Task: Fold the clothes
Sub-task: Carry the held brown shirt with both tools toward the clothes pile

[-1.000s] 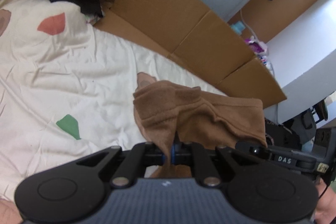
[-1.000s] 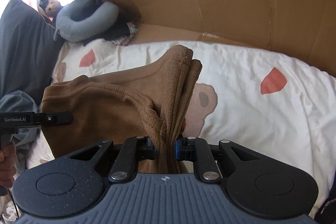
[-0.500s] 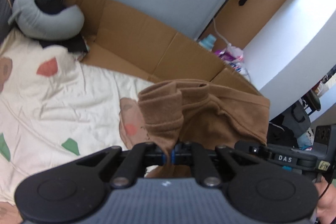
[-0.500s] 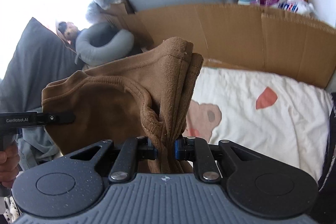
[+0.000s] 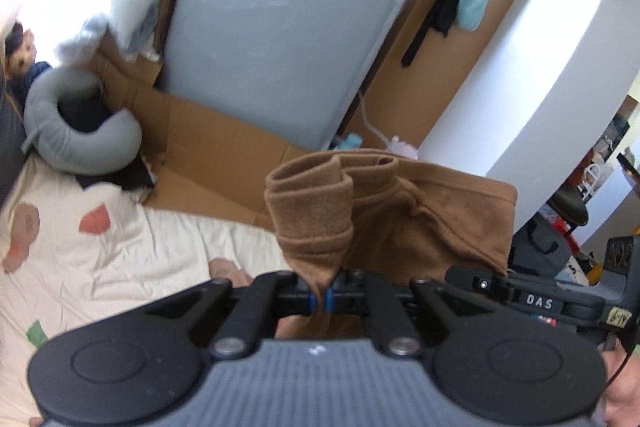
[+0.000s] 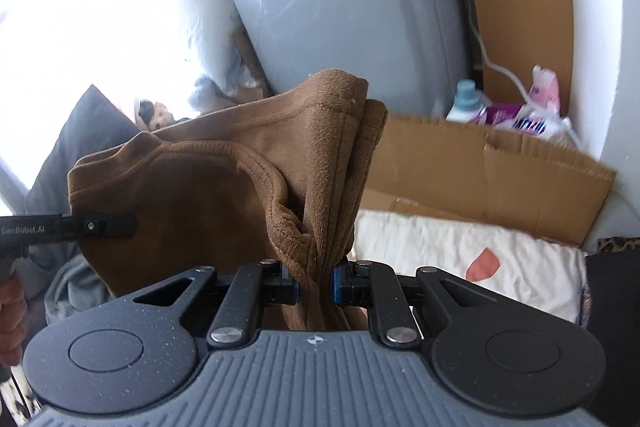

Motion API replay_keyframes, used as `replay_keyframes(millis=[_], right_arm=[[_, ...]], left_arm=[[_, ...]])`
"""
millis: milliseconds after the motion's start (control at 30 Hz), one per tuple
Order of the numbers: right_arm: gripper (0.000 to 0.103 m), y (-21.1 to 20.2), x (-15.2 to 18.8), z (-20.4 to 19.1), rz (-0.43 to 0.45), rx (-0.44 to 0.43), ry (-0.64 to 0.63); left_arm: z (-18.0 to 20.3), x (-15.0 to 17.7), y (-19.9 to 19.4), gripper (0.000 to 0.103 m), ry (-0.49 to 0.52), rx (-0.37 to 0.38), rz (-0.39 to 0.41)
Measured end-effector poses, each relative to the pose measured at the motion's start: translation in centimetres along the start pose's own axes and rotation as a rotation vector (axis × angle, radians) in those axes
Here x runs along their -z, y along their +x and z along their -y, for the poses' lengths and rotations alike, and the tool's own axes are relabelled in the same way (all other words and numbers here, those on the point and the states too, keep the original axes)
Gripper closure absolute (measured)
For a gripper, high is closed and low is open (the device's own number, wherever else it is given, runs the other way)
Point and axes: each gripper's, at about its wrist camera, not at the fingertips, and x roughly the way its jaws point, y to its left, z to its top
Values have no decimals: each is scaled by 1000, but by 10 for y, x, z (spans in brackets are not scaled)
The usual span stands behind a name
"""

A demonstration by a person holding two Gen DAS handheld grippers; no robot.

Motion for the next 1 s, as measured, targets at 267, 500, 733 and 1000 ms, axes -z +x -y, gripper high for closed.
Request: replay_keyframes(millis=[267,500,733,1000], right_arm=[[89,-58,-30,-19,62,0,10],[89,-106,-47,-43,107,-16,-7],[89,-153,-61,-59,146,-16,-10],[89,-208,-72,-61,199,6,-28]], left_arm=[[25,-23,-54,98,-3,1,48],[47,-37,-96,98,16,-4,94],[74,-52,-131,98,45,-1,126],[111,-58,-154,98,70,45,144]])
